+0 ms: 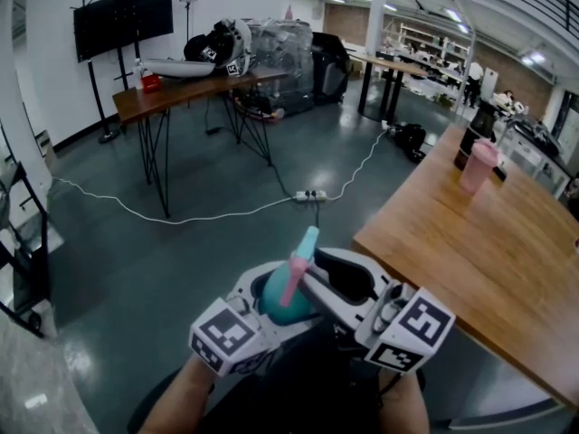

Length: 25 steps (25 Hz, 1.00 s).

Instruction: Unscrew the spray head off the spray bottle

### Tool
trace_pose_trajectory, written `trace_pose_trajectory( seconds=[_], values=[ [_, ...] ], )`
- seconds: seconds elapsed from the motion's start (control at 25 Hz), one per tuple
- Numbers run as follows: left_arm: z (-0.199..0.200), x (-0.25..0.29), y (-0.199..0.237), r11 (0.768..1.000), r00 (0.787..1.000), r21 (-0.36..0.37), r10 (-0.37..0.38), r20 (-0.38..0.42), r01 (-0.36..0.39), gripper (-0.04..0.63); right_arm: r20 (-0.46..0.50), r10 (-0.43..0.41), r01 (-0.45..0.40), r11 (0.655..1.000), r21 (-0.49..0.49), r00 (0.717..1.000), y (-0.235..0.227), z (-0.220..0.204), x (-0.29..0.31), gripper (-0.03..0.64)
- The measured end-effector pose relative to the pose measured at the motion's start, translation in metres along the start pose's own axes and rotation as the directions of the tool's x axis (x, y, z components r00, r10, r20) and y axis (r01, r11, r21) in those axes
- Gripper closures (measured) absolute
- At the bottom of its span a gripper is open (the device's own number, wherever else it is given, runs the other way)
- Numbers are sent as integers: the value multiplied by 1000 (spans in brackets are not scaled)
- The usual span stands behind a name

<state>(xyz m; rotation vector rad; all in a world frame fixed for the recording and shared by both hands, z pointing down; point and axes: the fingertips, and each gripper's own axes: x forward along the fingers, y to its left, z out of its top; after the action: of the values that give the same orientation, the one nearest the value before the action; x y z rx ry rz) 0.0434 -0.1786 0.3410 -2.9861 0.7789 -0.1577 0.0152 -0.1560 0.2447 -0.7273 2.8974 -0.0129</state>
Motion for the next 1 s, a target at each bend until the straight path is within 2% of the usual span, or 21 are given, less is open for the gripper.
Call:
trace_pose_trajectory(
  seconds=[0.16,0.28,0.36,0.52,0.64,0.8,0.88,0.92,1.0],
  values=[
    [-1,-1,-7,999,999,-2,-49,-7,49,143,-11,45,-45,999,-4,999,1,-1,-4,483],
    [1,-5,-20,987,987,-9,-163,17,163,143,-8,138,-138,990,18,990,7,1,-9,483],
    [2,-8,-29,970,970,-1,-241,39,242,143,-4,207,-207,978,34,978,12,3,-12,483],
    [5,-14,-45,938,936,10,-348,49,348,143,-9,313,-312,949,36,950,22,6,-18,483],
    [10,-21,-62,895,893,10,-446,65,446,142,3,393,-392,918,53,920,32,6,-23,483],
    [5,-29,-75,859,857,9,-511,63,512,143,18,463,-463,884,55,886,45,7,-26,483],
    [8,-30,-76,858,855,18,-513,81,513,143,28,472,-473,880,52,881,47,9,-26,482],
    [10,-30,-74,866,862,18,-499,91,500,143,30,456,-457,888,46,889,45,10,-25,480],
    [13,-26,-64,893,887,11,-449,104,451,143,21,383,-384,923,26,923,36,11,-20,442]
  ],
)
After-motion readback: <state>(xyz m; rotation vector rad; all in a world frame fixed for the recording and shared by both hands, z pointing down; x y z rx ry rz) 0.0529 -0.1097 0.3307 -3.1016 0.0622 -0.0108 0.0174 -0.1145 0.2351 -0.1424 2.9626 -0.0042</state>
